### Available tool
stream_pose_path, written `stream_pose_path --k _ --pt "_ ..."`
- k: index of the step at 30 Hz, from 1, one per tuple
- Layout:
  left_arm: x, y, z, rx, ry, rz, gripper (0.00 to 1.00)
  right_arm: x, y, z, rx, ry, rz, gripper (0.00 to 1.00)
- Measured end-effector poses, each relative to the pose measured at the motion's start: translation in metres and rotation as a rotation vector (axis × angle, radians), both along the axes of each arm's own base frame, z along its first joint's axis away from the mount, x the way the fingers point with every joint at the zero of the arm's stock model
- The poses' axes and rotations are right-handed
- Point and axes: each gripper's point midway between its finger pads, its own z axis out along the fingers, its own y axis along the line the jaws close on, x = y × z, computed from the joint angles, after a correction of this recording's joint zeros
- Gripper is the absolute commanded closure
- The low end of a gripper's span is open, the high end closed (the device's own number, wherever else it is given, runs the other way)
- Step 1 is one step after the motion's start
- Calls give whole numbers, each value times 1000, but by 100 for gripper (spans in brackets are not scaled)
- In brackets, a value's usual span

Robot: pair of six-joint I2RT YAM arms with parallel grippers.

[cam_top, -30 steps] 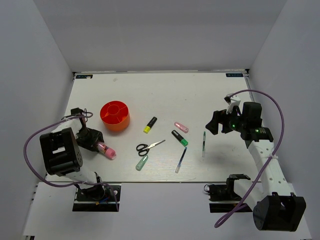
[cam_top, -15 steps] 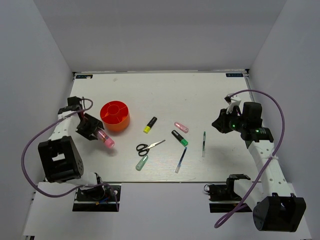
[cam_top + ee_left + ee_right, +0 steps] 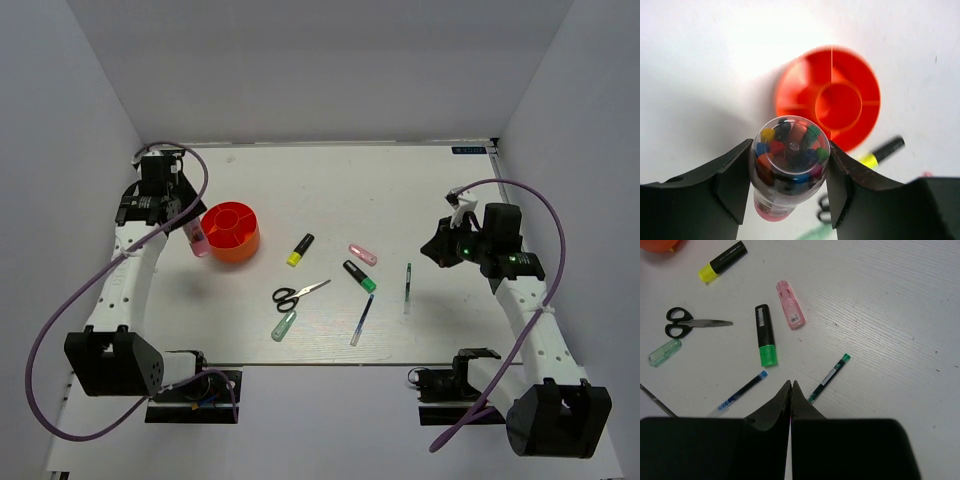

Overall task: Sort the stationery into containers
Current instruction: Pick up the stationery from the center of the board, then place the stationery in the storage box.

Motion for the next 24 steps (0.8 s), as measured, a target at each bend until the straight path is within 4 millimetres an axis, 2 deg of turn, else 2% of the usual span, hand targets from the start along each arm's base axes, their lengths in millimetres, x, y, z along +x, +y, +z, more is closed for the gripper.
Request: stream_pose_path --k 3,7,11,14,17,24 --pt "18 10 20 115 -99 3 100 0 2 -1 6 5 8 100" --pt "46 11 44 232 -237 -27 100 -1 4 -1 15 -3 22 100" --pt "72 7 54 322 -340 -68 100 -1 6 -4 21 -11 37 100" --pt "86 6 53 362 -376 -87 100 -1 7 -7 22 -20 52 100" --pt "98 6 44 392 -396 -109 100 -4 11 -10 30 -32 93 100" --pt "112 -2 19 391 -420 -158 100 -9 25 -7 66 -67 218 100"
